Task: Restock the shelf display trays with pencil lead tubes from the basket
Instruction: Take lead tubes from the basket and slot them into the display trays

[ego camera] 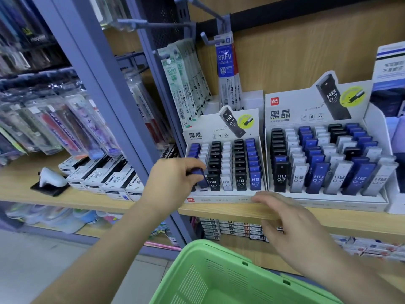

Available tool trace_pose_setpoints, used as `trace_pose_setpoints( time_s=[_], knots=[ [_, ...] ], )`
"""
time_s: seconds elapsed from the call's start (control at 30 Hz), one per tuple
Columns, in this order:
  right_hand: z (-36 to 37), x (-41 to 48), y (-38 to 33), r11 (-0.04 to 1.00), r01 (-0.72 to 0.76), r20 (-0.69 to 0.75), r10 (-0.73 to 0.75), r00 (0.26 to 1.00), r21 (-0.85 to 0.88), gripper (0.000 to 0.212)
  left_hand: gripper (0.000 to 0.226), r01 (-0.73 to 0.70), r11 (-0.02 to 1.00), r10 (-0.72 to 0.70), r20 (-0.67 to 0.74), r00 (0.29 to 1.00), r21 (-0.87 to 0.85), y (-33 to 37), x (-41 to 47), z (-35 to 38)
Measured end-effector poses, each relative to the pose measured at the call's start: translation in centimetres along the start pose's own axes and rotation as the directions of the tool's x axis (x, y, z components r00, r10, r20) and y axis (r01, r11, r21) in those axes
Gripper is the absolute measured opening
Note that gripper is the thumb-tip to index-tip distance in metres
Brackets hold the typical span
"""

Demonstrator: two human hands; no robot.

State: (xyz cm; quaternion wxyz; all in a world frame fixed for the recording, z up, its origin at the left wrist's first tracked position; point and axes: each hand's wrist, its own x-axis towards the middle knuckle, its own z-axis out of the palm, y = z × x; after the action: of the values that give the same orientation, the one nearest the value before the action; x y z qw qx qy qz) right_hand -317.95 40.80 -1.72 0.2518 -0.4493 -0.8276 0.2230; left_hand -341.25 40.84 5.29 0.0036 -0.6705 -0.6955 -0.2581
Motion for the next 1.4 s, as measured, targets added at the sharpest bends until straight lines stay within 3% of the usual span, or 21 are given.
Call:
trace_pose_setpoints(
  time_s=[0.27, 0.37, 0.47, 0.6, 0.73, 0.87, 1.0, 1.13, 1.2, 1.3, 1.4],
  knots=[
    [0.7, 0.2, 1.0, 0.984, 0.071, 0.024, -0.068, 0.997, -0.162, 0.051, 0.016, -0.087, 0.991, 0.073, 0.134, 0.988, 0.102, -0.5, 0.6, -0.4],
    [1.1, 0.3, 1.5, 0.965, 0.095, -0.058, -0.112, 0.992, -0.244, 0.053, 0.02, -0.143, 0.976, 0.113, 0.176, 0.978, 0.165, -0.6, 0.8, -0.5],
    [1.2, 0.4, 1.8, 0.95, 0.121, -0.055, -0.142, 0.988, -0.289, 0.054, 0.019, -0.201, 0.965, 0.181, 0.127, 0.975, 0.169, -0.9, 0.8, 0.0],
    [0.8, 0.2, 1.8, 0.935, 0.147, -0.015, -0.16, 0.987, -0.323, 0.059, 0.019, -0.113, 0.984, 0.1, 0.1, 0.99, 0.14, -0.8, 0.9, 0.5],
    [0.7, 0.2, 1.9, 0.938, 0.149, 0.003, -0.156, 0.988, -0.314, 0.06, 0.017, -0.106, 0.984, 0.092, 0.104, 0.99, 0.143, -0.9, 0.9, 1.2],
    [0.5, 0.2, 2.0, 0.932, 0.182, 0.026, -0.183, 0.983, -0.314, 0.062, 0.014, -0.244, 0.948, 0.248, 0.009, 0.969, 0.205, -1.6, 0.9, 2.2],
    [0.2, 0.1, 2.0, 0.924, 0.191, 0.06, -0.181, 0.982, -0.332, 0.062, 0.013, -0.189, 0.943, 0.19, 0.022, 0.981, 0.275, -1.1, 0.8, 2.3],
    [-0.8, -0.2, 1.8, 0.961, 0.194, 0.039, -0.19, 0.981, -0.198, 0.053, 0.011, -0.209, 0.897, 0.205, 0.052, 0.977, 0.389, 0.6, 1.0, 1.2],
    [-1.5, -0.3, 1.7, 0.966, 0.182, -0.001, -0.185, 0.983, -0.185, 0.047, 0.014, -0.273, 0.922, 0.285, -0.007, 0.958, 0.274, 3.1, 1.1, 0.4],
    [-3.0, -0.5, 2.1, 0.969, 0.146, -0.186, -0.183, 0.965, -0.2, 0.033, 0.015, -0.245, 0.969, 0.244, -0.017, 0.97, -0.041, 8.2, 2.1, 0.5],
    [-4.9, -0.5, 2.6, 0.966, 0.099, -0.353, -0.181, 0.918, -0.238, 0.026, 0.016, -0.265, 0.961, 0.272, 0.085, 0.959, -0.079, 11.3, 3.8, 2.4]
  ],
)
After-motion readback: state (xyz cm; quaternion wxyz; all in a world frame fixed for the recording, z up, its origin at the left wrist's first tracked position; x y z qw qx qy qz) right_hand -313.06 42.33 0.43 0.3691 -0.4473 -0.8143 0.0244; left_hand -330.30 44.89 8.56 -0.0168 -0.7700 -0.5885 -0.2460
